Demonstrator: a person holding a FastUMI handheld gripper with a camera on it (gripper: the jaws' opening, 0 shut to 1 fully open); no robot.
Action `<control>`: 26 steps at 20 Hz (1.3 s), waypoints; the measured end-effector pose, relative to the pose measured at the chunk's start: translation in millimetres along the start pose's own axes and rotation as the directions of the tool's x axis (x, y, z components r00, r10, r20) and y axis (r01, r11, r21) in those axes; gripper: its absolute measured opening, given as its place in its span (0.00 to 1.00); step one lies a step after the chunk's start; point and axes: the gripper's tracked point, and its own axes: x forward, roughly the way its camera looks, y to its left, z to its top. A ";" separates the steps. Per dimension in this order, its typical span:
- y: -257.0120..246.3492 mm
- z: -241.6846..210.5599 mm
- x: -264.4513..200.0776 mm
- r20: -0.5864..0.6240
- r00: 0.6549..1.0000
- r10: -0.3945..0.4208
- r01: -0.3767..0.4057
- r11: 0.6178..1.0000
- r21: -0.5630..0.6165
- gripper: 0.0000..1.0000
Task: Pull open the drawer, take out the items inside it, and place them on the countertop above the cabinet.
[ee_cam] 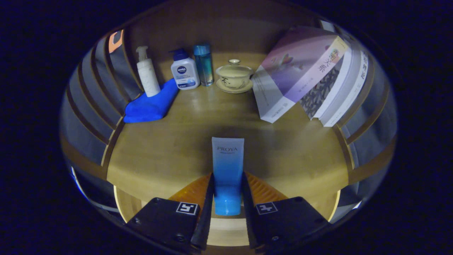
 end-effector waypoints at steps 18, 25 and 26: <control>-6.0 -6.8 -64.5 0.439 0.898 0.024 0.003 0.998 -0.061 0.82; -15.3 -49.9 -128.5 0.600 0.799 0.042 -0.018 0.999 -0.046 0.99; -17.0 -54.4 -137.4 0.621 0.782 0.046 -0.018 0.999 -0.051 0.99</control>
